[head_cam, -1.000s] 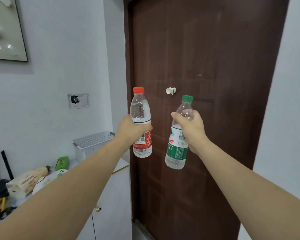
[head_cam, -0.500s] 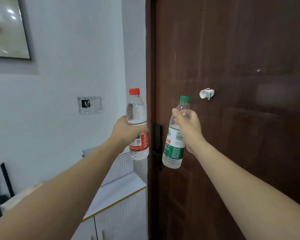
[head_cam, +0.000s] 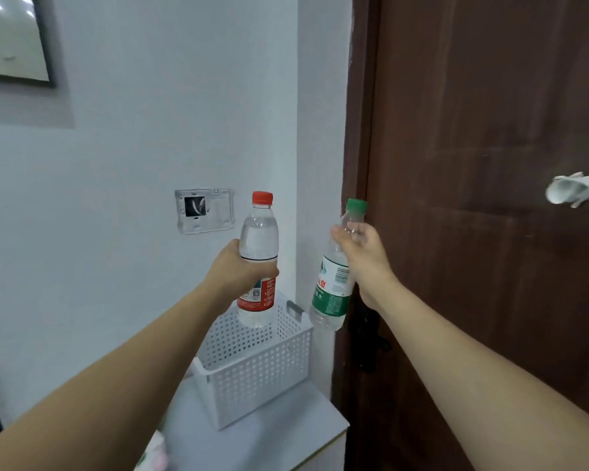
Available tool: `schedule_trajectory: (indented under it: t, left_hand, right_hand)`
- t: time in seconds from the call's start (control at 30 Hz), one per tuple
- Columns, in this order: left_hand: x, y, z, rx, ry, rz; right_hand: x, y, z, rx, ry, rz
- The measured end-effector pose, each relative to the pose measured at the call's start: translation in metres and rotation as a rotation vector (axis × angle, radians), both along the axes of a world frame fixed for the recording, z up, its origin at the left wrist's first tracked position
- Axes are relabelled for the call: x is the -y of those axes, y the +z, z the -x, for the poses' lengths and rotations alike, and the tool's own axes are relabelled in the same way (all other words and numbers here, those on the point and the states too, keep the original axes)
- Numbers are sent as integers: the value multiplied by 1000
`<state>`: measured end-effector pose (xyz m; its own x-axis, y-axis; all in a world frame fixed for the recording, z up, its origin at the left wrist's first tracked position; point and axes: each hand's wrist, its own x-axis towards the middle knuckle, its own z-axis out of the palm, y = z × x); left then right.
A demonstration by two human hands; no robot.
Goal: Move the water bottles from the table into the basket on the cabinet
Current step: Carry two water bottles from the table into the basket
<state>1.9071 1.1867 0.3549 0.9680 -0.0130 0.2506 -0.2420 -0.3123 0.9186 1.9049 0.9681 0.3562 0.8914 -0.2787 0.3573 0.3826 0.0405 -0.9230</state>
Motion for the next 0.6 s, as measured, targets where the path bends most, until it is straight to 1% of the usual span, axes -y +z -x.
schedule_trajectory:
  t: [0.1, 0.23, 0.33, 0.47, 0.6]
  left_hand:
    - [-15, -15, -42, -41, 29, 35]
    - [-22, -42, -88, -86, 48, 34]
    - [-23, -65, -113, -127, 76, 20]
    - [-20, -98, -144, -209, 134, -54]
    - [-21, -138, -173, -263, 198, -73]
  right_hand:
    - [-18, -12, -45, 3, 46, 40]
    - [-37, -31, -102, -28, 110, 64]
    - [-48, -52, -142, -103, 186, 62]
    - [-58, -82, -191, -249, 298, 153]
    - [-60, -113, -230, -267, 316, 245]
